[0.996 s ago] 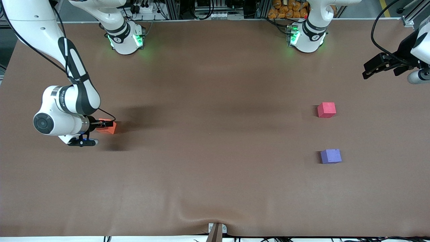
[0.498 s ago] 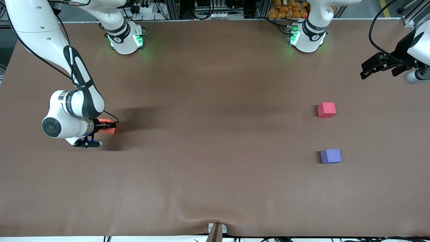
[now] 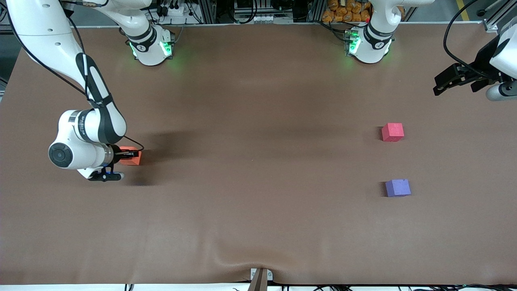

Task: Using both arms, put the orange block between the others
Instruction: 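Carry the orange cube with the right gripper toward the table middle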

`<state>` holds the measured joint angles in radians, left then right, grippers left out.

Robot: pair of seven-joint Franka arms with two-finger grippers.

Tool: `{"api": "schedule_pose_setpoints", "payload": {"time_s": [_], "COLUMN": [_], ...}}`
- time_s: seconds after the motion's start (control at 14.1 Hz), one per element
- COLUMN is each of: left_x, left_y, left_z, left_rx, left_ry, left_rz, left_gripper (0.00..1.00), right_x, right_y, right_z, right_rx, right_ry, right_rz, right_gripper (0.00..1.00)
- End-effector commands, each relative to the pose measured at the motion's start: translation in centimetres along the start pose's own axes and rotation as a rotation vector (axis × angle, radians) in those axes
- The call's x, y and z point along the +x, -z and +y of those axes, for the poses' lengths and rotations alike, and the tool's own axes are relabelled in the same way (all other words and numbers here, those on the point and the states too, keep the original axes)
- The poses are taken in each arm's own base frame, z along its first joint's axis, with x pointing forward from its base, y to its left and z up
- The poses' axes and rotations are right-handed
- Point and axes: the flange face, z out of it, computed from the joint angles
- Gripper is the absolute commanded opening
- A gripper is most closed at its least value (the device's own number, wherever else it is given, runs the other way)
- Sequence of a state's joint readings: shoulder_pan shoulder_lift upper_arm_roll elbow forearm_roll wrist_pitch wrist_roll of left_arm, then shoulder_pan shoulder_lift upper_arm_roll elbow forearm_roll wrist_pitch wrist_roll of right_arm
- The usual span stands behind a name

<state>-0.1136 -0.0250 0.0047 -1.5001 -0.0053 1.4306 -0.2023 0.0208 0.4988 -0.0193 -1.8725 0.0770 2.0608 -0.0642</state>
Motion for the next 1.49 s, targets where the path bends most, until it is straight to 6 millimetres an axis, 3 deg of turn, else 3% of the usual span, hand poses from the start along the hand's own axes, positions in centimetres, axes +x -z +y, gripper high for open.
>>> {"api": "schedule_pose_setpoints", "payload": {"time_s": [0.0,0.14,0.28,0.5,0.71,0.92,1.21,1.42], "left_x": [0.1,0.2,0.5,0.7,0.8,0.7,0.4,0.3], "left_y": [0.1,0.2,0.1,-0.1,0.0,0.1,0.5,0.7], "left_z": [0.1,0.1,0.1,0.1,-0.2,0.0,-0.4,-0.4], "left_rx": [-0.019,-0.021,-0.022,-0.021,-0.022,-0.021,-0.024,-0.023], "left_ry": [-0.018,-0.017,-0.017,-0.015,-0.011,-0.014,-0.008,-0.008], "left_rz": [0.007,0.015,0.021,0.026,0.029,0.032,0.036,0.041], "left_gripper": [1.00,1.00,1.00,1.00,1.00,1.00,1.00,1.00], "right_x": [1.5,2.1,3.2,4.8,4.0,2.6,1.3,1.1], "right_y": [5.8,8.8,10.6,10.7,11.4,10.2,6.4,3.3], "right_z": [-5.0,-9.6,-13.3,-17.5,-22.6,-29.1,-37.1,-40.9], "right_rx": [0.046,0.037,0.027,0.021,0.044,0.049,0.092,0.146], "right_ry": [0.046,0.115,0.172,0.206,0.185,0.102,0.014,-0.047], "right_rz": [0.038,0.056,0.097,0.049,0.061,0.070,0.112,0.147], "right_gripper": [0.00,0.00,0.00,0.00,0.00,0.00,0.04,0.04]}}
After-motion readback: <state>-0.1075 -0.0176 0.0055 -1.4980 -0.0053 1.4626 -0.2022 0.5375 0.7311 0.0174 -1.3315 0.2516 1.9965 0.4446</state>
